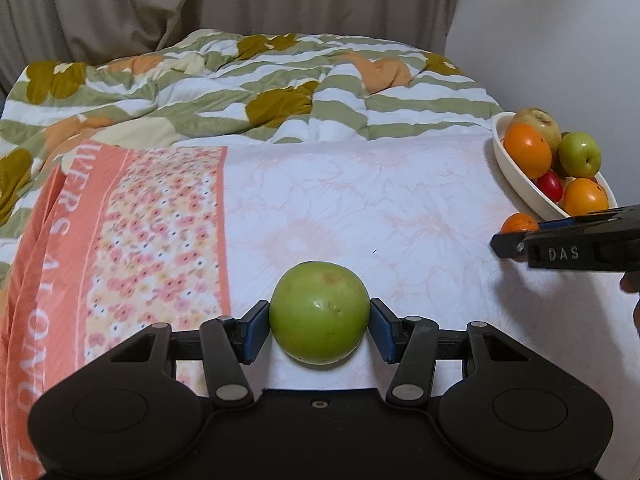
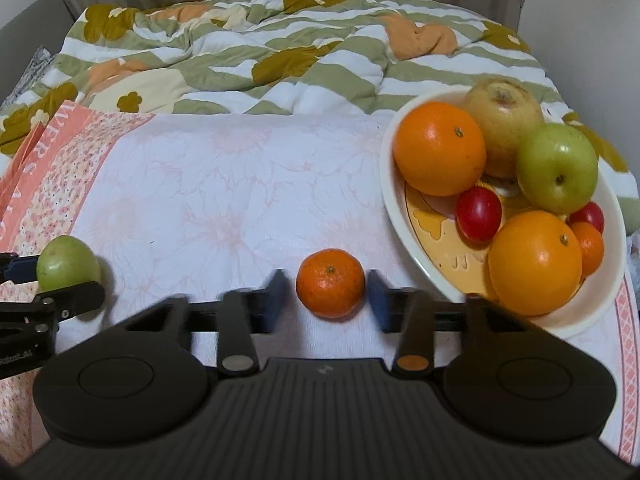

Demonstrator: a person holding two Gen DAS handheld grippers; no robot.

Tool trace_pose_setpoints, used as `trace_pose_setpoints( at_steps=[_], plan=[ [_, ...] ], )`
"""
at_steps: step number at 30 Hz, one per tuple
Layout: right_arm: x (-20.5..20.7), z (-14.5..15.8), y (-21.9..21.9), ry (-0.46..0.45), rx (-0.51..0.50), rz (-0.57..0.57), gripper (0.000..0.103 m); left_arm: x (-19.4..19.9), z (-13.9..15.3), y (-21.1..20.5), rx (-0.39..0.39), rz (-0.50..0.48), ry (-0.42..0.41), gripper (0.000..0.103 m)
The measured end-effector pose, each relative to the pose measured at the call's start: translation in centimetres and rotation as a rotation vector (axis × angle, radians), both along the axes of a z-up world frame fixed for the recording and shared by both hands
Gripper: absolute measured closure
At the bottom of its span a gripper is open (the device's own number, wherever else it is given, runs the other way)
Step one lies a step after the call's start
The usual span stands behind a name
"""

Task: Organize fruits
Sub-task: 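Grasp the last green apple with the left gripper while the right gripper grasps the last mandarin, then carry the green apple and the mandarin to the white bowl with both grippers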

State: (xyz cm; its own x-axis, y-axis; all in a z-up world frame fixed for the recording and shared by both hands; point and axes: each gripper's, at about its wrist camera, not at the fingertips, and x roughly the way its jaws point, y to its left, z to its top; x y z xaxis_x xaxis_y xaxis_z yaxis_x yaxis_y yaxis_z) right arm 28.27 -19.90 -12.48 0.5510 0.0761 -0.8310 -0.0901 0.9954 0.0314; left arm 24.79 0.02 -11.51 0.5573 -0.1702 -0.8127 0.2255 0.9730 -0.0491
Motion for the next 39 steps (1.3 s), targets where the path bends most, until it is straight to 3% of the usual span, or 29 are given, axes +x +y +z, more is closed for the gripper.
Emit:
trace_pose_setpoints(
  at_steps=[12, 25, 39],
  plan=[
    [-1.5, 3.0, 0.8, -0.038, 0.031, 0.025, 0.053, -2.6, 2.9, 1.1, -0.02, 0.045, -0.048, 0.046],
    [-8.1, 8.7, 1.0, -0.149, 0.04, -0.03, 0.053, -7.6, 8.0, 1.2, -0.088, 0.013, -0.177, 0.046],
    [-14.5, 13.1, -4.5, -0.208, 0.035, -0.146, 0.053, -9.3, 12.2, -2.2, -0.14, -0.069, -0.258, 0.046]
  ],
)
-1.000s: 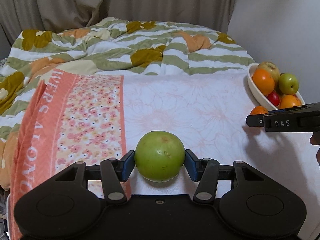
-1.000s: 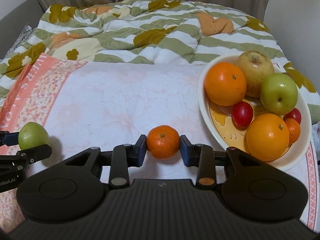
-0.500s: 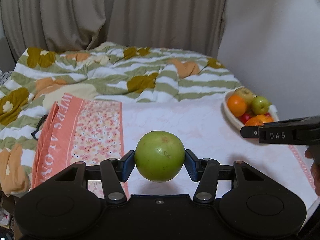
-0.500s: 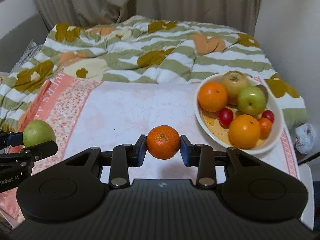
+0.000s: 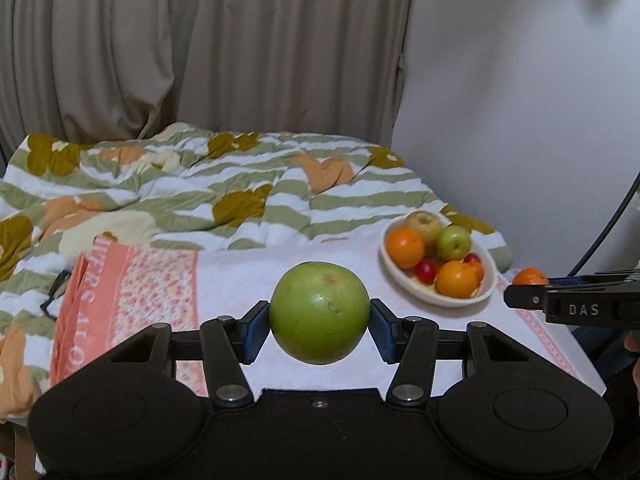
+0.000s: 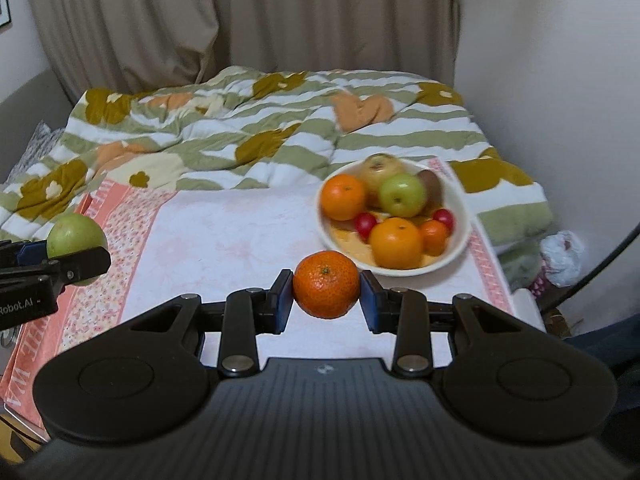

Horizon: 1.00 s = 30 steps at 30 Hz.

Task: Organize fruits
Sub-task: 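Carry the green apple and the mandarin to the white bowl with both grippers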

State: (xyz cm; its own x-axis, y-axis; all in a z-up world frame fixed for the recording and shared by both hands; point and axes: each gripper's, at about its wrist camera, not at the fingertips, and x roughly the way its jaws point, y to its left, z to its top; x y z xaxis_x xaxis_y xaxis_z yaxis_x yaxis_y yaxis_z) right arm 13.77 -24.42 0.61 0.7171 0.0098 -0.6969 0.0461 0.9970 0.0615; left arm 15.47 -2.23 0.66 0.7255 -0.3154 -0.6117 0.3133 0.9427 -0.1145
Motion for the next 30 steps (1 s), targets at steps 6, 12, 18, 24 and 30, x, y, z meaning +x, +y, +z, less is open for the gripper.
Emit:
trace_pose_setpoints(
  at_steps=[6, 12, 18, 24, 30],
  plan=[
    [0.0, 1.1, -4.9, -0.033, 0.003, -0.005, 0.053, 0.6, 1.0, -4.6, 0.008, -0.014, -0.033, 0.046],
    [1.4, 1.6, -10.3, -0.036, -0.005, 0.032, 0.052, 2.1, 1.2, -9.8, -0.002, 0.008, -0.025, 0.046],
    [3.8, 1.2, -14.8, -0.03, -0.005, 0.079, 0.052, 3.9, 0.2, -14.4, -0.004, 0.046, 0.005, 0.046],
    [6.9, -0.3, -17.9, -0.003, 0.013, 0.135, 0.052, 6.5, -1.7, -17.5, 0.01, 0.084, 0.047, 0.046],
    [9.9, -2.6, -19.1, 0.044, 0.032, 0.162, 0.052, 9.3, -4.4, -19.8, 0.068, 0.089, 0.107, 0.046]
  ],
)
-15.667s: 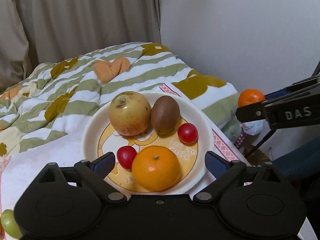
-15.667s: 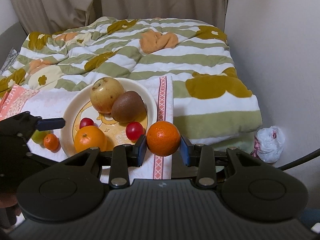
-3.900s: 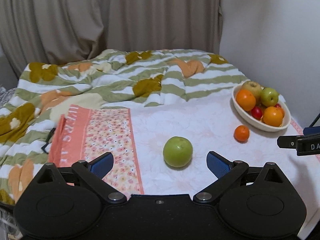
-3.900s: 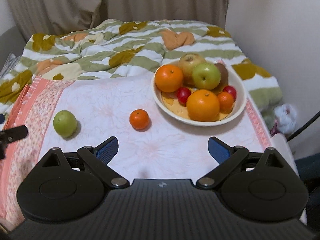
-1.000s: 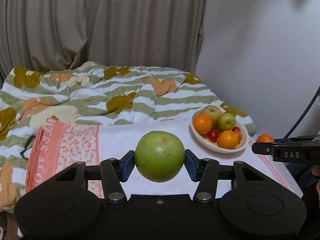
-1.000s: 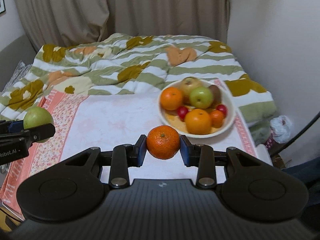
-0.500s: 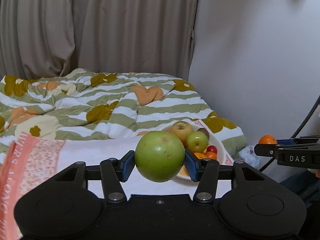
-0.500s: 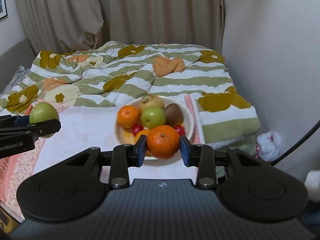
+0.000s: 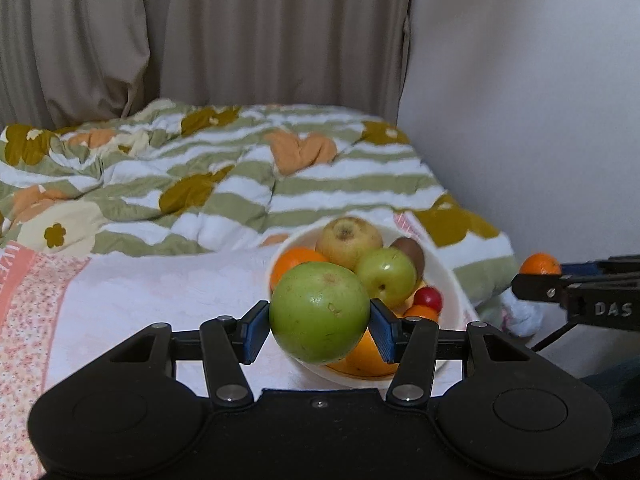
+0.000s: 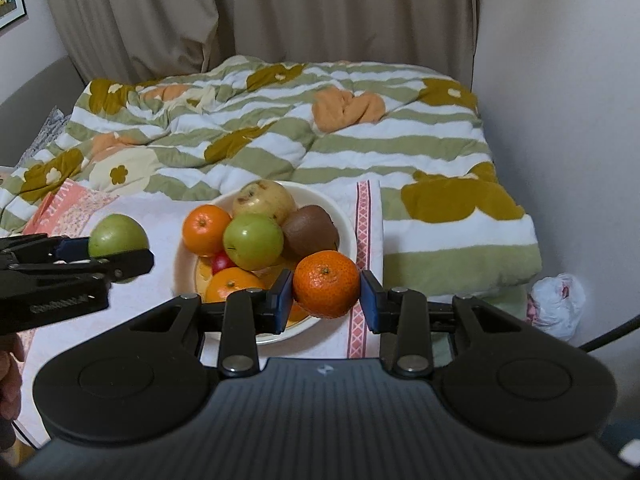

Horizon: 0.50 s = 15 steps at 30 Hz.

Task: Organize fruits
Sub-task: 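Carry the green apple and the mandarin to the white bowl with both grippers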

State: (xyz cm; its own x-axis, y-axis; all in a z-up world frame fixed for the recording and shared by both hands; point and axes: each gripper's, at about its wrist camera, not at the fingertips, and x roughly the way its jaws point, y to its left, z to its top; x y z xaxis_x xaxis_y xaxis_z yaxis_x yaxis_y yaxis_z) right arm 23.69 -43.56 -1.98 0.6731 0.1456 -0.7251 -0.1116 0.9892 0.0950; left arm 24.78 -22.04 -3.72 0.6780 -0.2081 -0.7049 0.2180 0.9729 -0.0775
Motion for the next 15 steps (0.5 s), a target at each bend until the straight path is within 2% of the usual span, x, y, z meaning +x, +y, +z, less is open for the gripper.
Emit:
trace_pose_setpoints(
  at_steps=[6, 12, 14, 15],
  plan=[
    [1.7, -1.7, -0.5, 0.032, 0.001, -0.021, 0.052, 2.6, -3.2, -0.6, 0.028, -0.017, 0.061, 0.046],
    [2.5, -2.5, -0.8, 0.057, 0.002, -0.039, 0.052, 3.6, -4.4, -0.7, 0.053, -0.026, 0.087, 0.046],
    [2.7, -2.7, -0.8, 0.063, 0.003, -0.045, 0.052, 3.5, -4.3, -0.8, 0.053, -0.03, 0.07, 0.042],
    [2.7, -2.7, -0.8, 0.065, 0.002, -0.047, 0.052, 3.5, -4.1, -0.8, 0.053, -0.026, 0.062, 0.031]
  ],
)
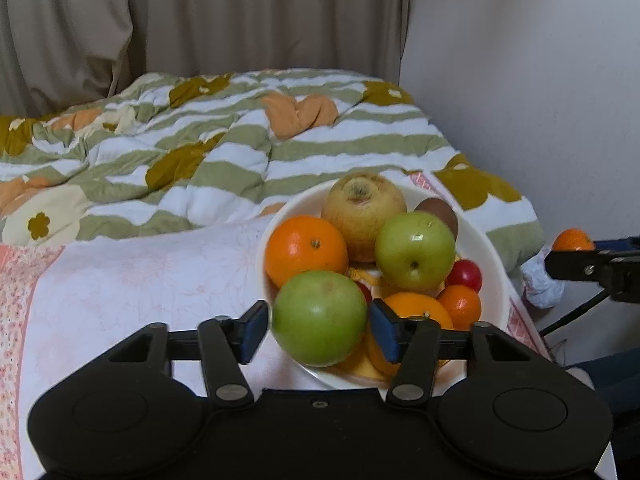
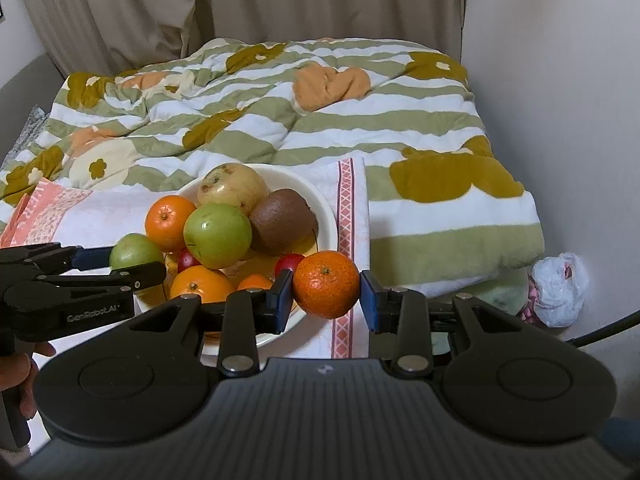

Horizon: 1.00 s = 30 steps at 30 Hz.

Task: Organize fruits
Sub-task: 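Open the left gripper to drop the apple while the right gripper releases the mandarin into the bowl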

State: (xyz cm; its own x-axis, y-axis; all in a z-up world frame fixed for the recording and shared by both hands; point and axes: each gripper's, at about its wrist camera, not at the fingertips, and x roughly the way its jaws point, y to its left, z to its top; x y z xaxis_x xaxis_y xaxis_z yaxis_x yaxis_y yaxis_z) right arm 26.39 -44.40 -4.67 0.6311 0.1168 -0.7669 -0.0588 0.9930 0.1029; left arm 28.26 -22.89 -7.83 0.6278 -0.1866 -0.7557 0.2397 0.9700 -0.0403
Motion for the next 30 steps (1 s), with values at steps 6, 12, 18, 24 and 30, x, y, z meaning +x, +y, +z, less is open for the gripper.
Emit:
trace_pose_setpoints(
  at_steps=[6, 12, 18, 24, 30],
  plan=[
    [0.1, 0.2, 0.1, -0.003, 0.0, 0.005, 0.052, -0.6, 1.2, 0.3, 0.004, 0.013, -0.019, 0.007],
    [0.3, 0.5, 0.4, -0.028, 0.002, 0.049, 0.052, -2.4, 2.7, 1.3, -0.005, 0.025, -0.039, 0.003],
    [1.1, 0.3, 1.3, -0.057, -0.054, 0.123, 0.051, -4.0, 4.1, 2.2, 0.017, 0.081, -0.063, 0.003],
    [2.4, -1.3, 2.6, -0.084, -0.1, 0.25, 0.052, -5.7, 4.9, 3.2, 0.033, 0.13, -0.085, 0.003],
    [3.3, -3.8, 3.5, -0.102, -0.094, 0.344, 0.052, -7.2, 4.6, 4.1, 0.041, 0.185, -0.076, 0.003]
  ],
)
